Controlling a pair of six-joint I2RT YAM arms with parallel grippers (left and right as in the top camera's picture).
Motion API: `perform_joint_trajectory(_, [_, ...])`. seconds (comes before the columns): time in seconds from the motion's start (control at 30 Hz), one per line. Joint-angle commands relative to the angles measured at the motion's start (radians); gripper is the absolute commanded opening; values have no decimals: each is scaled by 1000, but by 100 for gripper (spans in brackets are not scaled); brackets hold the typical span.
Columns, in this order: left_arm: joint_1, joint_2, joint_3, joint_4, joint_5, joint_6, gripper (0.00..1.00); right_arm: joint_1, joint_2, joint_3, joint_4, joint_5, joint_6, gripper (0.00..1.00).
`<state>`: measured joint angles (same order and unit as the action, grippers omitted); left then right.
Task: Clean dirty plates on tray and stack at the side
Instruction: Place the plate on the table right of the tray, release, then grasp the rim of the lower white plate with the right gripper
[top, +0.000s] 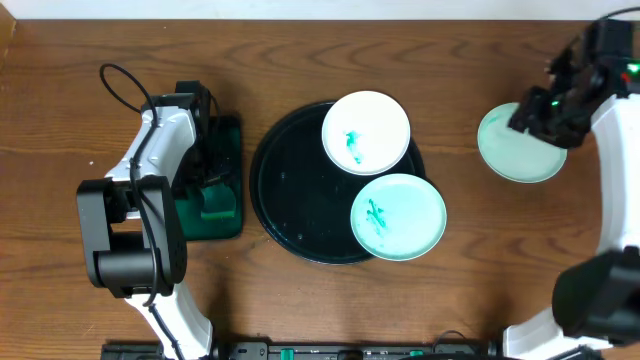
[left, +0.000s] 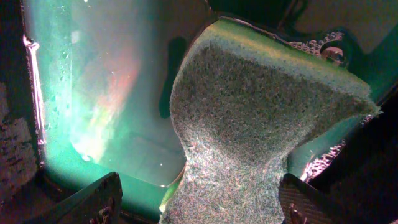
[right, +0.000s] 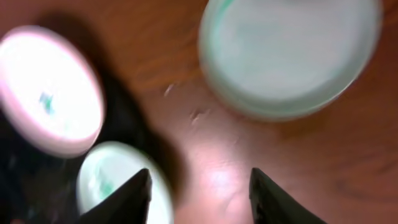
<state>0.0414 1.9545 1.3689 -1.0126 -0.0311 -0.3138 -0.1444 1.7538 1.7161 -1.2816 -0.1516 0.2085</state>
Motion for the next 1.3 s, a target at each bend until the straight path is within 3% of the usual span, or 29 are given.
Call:
perform_joint_trajectory(0.0, [3,8,-2,-3,-2,3,81,68,17,-19,-68,0,61,36])
perform_joint_trajectory(0.1, [3,8,-2,-3,-2,3,81,124,17,-59,-118,78,124,29])
perform_joint_trajectory(0.2, [3,8,-2,-3,-2,3,81,183,17,-132,-106,137,180,29])
perform_joint_trajectory(0.53, [3,8,-2,-3,-2,3,81,336,17,-488,135,113,245,54])
perform_joint_trajectory(0.67, [3,8,-2,-2,-2,2,81,354,17,-569,201,69,258,57])
perform_joint_trajectory(1.13, [3,8,-2,-3,-2,2,81,356,17,-710,426,-19,259,19])
perform_joint_trajectory(1.27, [3,8,-2,-3,-2,2,81,356,17,-710,429,-19,252,18])
